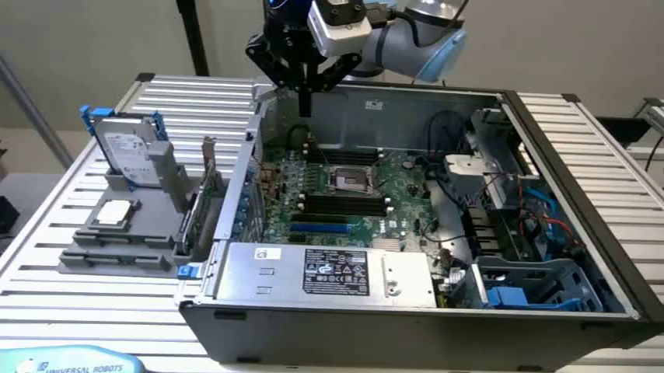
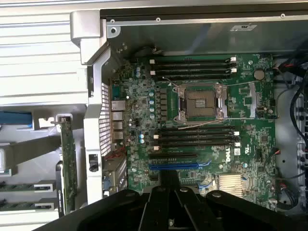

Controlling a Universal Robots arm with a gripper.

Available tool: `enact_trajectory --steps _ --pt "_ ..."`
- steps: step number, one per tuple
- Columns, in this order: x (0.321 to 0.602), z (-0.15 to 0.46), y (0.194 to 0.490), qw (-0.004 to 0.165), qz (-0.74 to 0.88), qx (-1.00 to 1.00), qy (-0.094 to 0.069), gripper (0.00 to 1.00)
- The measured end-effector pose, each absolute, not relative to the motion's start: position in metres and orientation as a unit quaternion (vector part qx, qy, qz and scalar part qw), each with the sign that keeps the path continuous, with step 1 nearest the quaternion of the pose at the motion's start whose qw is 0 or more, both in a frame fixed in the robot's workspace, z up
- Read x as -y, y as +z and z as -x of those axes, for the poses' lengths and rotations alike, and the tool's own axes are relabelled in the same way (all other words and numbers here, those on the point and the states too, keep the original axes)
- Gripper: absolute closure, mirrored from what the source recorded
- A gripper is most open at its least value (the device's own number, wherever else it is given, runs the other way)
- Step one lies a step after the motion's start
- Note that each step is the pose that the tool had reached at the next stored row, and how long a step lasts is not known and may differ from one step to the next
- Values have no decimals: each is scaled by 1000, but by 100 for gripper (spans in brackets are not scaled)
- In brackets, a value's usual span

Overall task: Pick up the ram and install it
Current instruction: 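Reach for the ram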

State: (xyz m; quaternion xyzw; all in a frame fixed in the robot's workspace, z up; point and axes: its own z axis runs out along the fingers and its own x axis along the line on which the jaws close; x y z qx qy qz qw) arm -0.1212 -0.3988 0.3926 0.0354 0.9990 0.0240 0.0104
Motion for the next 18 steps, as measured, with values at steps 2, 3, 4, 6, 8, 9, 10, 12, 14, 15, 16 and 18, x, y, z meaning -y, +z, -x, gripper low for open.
enact_trajectory --steps 2,3,4,6,8,9,10,12,14,15,16,18 --pt "399 121 393 10 -35 -999 24 89" --pt "399 121 393 10 -35 -999 24 89" --pt "399 121 393 10 -35 -999 24 89" --pt "399 121 393 10 -35 -999 24 89" --pt "399 121 393 10 -35 -999 24 89" --pt "399 121 393 10 -35 -999 24 89" --pt "399 121 393 10 -35 -999 24 89" --pt "399 121 393 10 -35 -999 24 89" --pt "399 121 393 10 -35 -999 24 89" --pt "399 121 393 10 -35 -999 24 89" --pt "399 121 393 10 -35 -999 24 89" --pt "399 123 393 10 -35 -999 24 89"
